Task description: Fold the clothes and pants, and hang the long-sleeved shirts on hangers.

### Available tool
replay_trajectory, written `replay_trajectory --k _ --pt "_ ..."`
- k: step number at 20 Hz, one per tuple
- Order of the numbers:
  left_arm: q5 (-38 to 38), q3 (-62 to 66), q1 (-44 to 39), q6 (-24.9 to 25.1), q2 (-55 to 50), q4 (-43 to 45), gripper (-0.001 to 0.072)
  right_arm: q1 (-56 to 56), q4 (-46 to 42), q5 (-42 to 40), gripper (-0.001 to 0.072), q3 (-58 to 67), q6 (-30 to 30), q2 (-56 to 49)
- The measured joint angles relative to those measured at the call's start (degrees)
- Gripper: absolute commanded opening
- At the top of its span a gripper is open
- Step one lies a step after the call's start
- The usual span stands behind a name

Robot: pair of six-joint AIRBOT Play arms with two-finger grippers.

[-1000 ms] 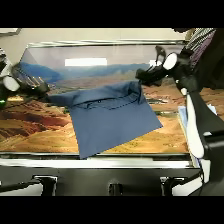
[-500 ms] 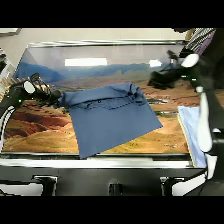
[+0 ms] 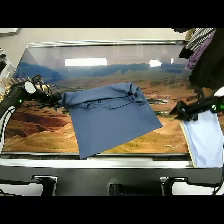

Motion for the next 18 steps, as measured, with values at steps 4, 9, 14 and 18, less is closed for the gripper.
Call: replay_trajectory --k 4,9,14,18 --pt "-0.8 0.0 0.0 0.0 0.0 -0.5 0.0014 0.4 2.1 -4.7 0.0429 -9.9 -3.2 1.2" --pt "-1.6 0.0 0.0 0.0 0.0 -0.9 0.0014 2.3 3.5 -10.7 0.0428 -13.9 -5.8 1.6" --pt "-1.9 0.0 0.0 0.0 0.0 -1.0 0.0014 2.8 5.7 -14.1 0.0372 -15.4 -7.5 1.7" --pt "-1.9 0.0 0.0 0.0 0.0 -1.0 0.0014 2.9 7.5 -15.6 0.0031 -17.5 -9.4 1.6"
